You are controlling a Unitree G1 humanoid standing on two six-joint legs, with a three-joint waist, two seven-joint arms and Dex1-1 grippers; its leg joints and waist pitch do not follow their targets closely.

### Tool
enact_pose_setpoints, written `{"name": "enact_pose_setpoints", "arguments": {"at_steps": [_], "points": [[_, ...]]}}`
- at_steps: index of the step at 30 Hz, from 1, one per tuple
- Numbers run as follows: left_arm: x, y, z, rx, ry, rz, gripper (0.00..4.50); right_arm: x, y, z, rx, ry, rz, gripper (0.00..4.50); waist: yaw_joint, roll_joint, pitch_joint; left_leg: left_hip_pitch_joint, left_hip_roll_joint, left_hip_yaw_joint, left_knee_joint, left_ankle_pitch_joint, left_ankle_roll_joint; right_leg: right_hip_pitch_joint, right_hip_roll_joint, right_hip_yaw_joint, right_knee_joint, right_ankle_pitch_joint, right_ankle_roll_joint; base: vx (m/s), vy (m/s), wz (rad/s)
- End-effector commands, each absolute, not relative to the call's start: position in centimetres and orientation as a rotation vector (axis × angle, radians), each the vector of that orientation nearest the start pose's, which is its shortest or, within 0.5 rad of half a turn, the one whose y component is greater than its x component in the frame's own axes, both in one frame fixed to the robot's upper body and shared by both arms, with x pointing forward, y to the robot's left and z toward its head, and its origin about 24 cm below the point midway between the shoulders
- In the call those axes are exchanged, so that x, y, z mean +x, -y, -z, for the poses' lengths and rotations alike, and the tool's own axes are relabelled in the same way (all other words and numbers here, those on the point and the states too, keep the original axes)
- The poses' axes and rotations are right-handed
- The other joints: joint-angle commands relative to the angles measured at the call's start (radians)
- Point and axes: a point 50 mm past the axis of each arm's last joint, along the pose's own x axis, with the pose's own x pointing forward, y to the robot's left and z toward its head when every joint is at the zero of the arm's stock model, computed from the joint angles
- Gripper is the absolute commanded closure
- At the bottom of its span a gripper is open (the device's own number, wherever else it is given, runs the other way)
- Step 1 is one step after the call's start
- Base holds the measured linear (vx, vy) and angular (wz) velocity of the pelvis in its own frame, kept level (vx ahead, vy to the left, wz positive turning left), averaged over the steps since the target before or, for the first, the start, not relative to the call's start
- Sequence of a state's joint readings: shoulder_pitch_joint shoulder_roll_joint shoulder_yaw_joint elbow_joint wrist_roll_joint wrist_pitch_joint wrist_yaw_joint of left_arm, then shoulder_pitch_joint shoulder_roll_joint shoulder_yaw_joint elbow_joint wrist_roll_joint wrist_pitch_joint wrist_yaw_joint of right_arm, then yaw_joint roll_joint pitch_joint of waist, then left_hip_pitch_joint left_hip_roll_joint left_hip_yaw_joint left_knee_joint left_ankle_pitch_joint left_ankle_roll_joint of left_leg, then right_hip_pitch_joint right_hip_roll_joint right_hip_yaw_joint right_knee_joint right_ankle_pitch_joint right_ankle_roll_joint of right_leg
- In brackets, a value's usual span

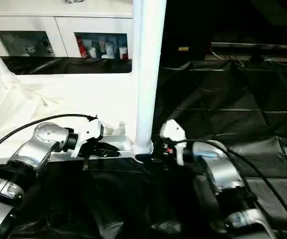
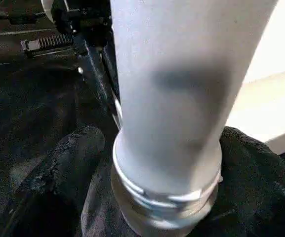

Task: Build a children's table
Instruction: Rotate leg to tighten

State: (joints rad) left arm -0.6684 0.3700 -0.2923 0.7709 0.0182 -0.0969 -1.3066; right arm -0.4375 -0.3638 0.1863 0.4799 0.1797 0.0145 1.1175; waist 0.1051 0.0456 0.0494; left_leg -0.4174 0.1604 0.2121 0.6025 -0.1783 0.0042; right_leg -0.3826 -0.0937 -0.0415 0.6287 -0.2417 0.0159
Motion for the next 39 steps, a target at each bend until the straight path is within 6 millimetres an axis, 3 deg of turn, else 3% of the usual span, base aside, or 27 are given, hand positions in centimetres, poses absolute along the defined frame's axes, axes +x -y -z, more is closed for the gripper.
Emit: {"name": "enact_pose_setpoints", "arguments": {"at_steps": [1,12,21,25,26,28,29,30,31,32,33,34,35,37,39], "points": [[31.3,-14.7,-3.3,0.471,-0.538,1.457,4.49,30.3,14.1,-5.2,-0.203,-0.218,-1.226,0.79,0.004,-0.013,-0.061,0.039,0.083,-0.039,-0.073,-0.143,0.086,0.026,-0.074,0.032,-0.058,0.059,-0.31,0.0,0.0,0.0],[31.4,-14.6,-3.3,0.47,-0.532,1.446,4.5,30.9,13.8,-4.8,-0.194,-0.228,-1.201,1.63,0.002,-0.011,-0.06,0.04,0.083,-0.039,-0.075,-0.16,0.081,0.026,-0.075,0.032,-0.059,0.053,-0.317,0.0,0.0,0.0],[32.2,-14.0,-3.2,0.446,-0.513,1.344,4.5,30.4,13.3,-3.7,-0.147,-0.233,-1.167,1.75,0.0,-0.009,-0.054,0.043,0.085,-0.04,-0.083,-0.219,0.052,0.024,-0.077,0.035,-0.068,-0.018,-0.309,0.0,0.0,0.0],[33.2,-12.2,-3.3,0.417,-0.48,1.229,4.5,31.4,13.3,-2.3,-0.115,-0.233,-0.874,1.76,-0.009,-0.012,-0.039,0.051,0.083,-0.049,-0.1,-0.356,-0.032,0.019,-0.088,0.041,-0.094,-0.273,-0.263,0.0,0.0,0.0],[33.6,-11.3,-3.4,0.4,-0.464,1.196,4.5,31.7,13.2,-1.8,-0.084,-0.244,-0.766,1.76,-0.014,-0.007,-0.034,0.055,0.083,-0.052,-0.105,-0.402,-0.058,0.013,-0.088,0.044,-0.102,-0.351,-0.238,0.0,0.0,0.0],[34.0,-10.0,-3.5,0.406,-0.441,1.148,4.5,32.0,13.0,-1.2,-0.06,-0.26,-0.634,1.76,-0.019,-0.004,-0.035,0.066,0.085,-0.061,-0.108,-0.46,-0.094,0.006,-0.091,0.045,-0.112,-0.42,-0.21,0.0,0.0,0.0],[34.2,-9.2,-3.5,0.411,-0.433,1.133,4.5,32.1,12.8,-0.9,-0.05,-0.274,-0.581,1.76,-0.025,-0.005,-0.035,0.067,0.084,-0.063,-0.112,-0.479,-0.104,0.003,-0.089,0.045,-0.115,-0.421,-0.196,-0.051,0.02,-0.05],[34.3,-8.3,-3.6,0.41,-0.424,1.114,4.5,32.3,12.3,-0.6,-0.038,-0.291,-0.537,1.76,-0.027,0.002,-0.037,0.063,0.083,-0.065,-0.118,-0.477,-0.108,0.006,-0.084,0.042,-0.111,-0.386,-0.19,0.0,0.0,0.0],[34.4,-7.6,-3.7,0.404,-0.415,1.099,4.5,32.4,11.9,-0.6,-0.038,-0.297,-0.521,1.76,-0.027,0.0,-0.039,0.063,0.084,-0.065,-0.121,-0.475,-0.109,0.009,-0.083,0.04,-0.112,-0.36,-0.187,0.0,0.0,0.0],[34.5,-7.0,-3.7,0.398,-0.407,1.092,4.5,32.5,11.4,-0.6,-0.039,-0.302,-0.512,1.76,-0.024,0.01,-0.04,0.069,0.083,-0.063,-0.121,-0.479,-0.114,0.003,-0.078,0.041,-0.11,-0.308,-0.191,0.0,0.0,0.0],[34.4,-6.3,-3.7,0.398,-0.401,1.088,4.5,32.7,10.6,-0.6,-0.041,-0.3,-0.514,1.76,-0.029,0.001,-0.038,0.068,0.08,-0.058,-0.121,-0.486,-0.113,0.001,-0.075,0.043,-0.112,-0.277,-0.195,0.0,0.0,0.0],[34.4,-5.7,-3.7,0.404,-0.391,1.092,4.5,32.7,9.8,-0.8,-0.047,-0.289,-0.54,1.76,-0.027,0.004,-0.038,0.066,0.079,-0.06,-0.121,-0.485,-0.111,0.003,-0.078,0.044,-0.111,-0.272,-0.196,0.0,0.0,0.0],[34.3,-5.5,-3.7,0.406,-0.387,1.097,4.5,32.7,9.5,-0.9,-0.051,-0.283,-0.555,1.76,-0.027,0.001,-0.038,0.064,0.077,-0.059,-0.119,-0.481,-0.097,0.004,-0.082,0.045,-0.114,-0.275,-0.196,0.0,0.0,0.0],[34.1,-5.1,-3.7,0.415,-0.38,1.118,4.5,32.8,8.7,-1.3,-0.063,-0.255,-0.591,1.06,-0.024,0.001,-0.037,0.064,0.078,-0.058,-0.118,-0.471,-0.08,0.004,-0.084,0.046,-0.119,-0.282,-0.19,0.0,0.0,0.0],[34.0,-5.3,-3.6,0.435,-0.375,1.146,4.5,33.0,8.5,-1.9,-0.051,-0.218,-0.619,0.97,-0.022,-0.004,-0.038,0.064,0.078,-0.056,-0.117,-0.457,-0.068,0.005,-0.084,0.047,-0.12,-0.282,-0.19,0.0,0.0,0.0]]}}
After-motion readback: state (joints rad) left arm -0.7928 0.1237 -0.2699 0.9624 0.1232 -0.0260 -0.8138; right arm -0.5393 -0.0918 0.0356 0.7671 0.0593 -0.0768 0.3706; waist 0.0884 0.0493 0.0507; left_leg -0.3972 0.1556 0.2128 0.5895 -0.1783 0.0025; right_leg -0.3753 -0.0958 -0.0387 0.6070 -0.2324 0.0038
